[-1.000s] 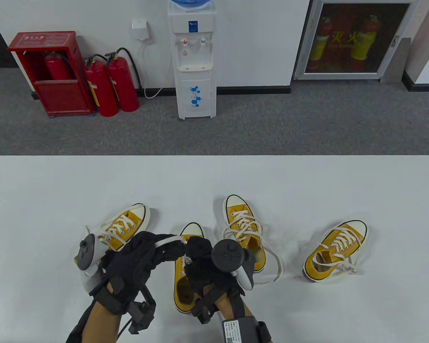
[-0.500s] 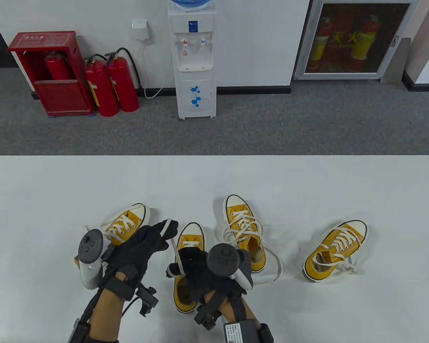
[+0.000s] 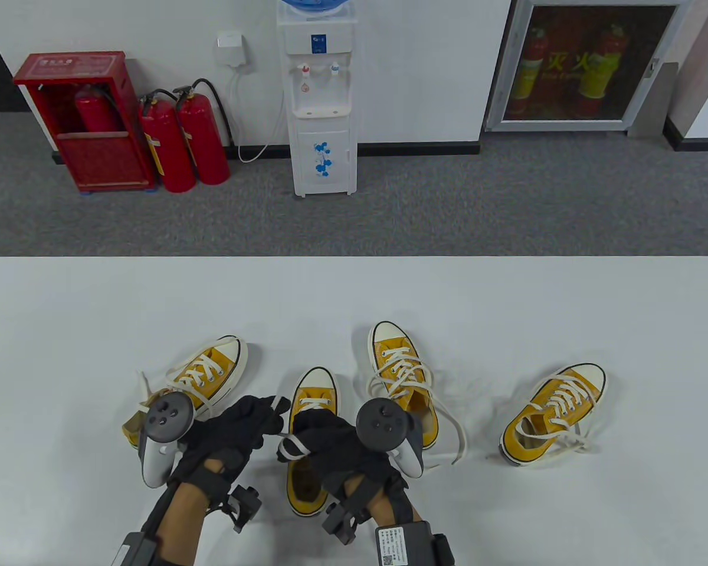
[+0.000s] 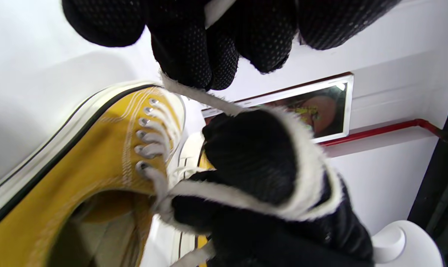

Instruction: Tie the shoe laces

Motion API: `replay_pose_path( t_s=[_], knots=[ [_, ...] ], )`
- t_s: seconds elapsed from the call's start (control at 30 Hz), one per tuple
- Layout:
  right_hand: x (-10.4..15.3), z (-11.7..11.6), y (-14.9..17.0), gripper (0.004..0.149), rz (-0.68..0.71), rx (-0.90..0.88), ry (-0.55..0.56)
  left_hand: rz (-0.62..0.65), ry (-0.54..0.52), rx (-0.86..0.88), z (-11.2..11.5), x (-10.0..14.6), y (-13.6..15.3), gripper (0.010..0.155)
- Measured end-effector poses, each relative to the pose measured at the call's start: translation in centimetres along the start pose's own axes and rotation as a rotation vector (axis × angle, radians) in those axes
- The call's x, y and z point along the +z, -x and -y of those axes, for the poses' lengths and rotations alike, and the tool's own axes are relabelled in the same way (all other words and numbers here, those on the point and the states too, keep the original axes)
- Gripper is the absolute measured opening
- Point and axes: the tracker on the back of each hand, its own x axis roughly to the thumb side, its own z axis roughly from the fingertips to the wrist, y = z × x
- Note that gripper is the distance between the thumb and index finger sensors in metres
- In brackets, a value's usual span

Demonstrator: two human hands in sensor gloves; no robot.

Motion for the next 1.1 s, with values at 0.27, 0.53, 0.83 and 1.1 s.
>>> replay_pose_path(
  t_s=[0.27, 0.53, 0.83, 1.1],
  knots=[
    [0.0, 0.4, 1.0, 0.043, -0.023, -0.138, 0.007, -0.06, -0.013, 0.028, -0.2, 0.1, 2.0, 0.04],
    [0.2, 0.7, 2.0, 0.044, -0.039, -0.285, 0.027, -0.098, 0.004, -0.163, 0.4, 0.7, 2.6, 0.04],
    [0.3, 0.8, 2.0, 0.046, -0.038, -0.323, 0.023, -0.133, -0.007, -0.439, 0.5, 0.7, 2.6, 0.039],
    [0.2, 0.9, 2.1, 0.049, -0.022, -0.372, 0.036, -0.214, -0.04, -0.677, 0.1, 0.6, 2.6, 0.041]
  ],
)
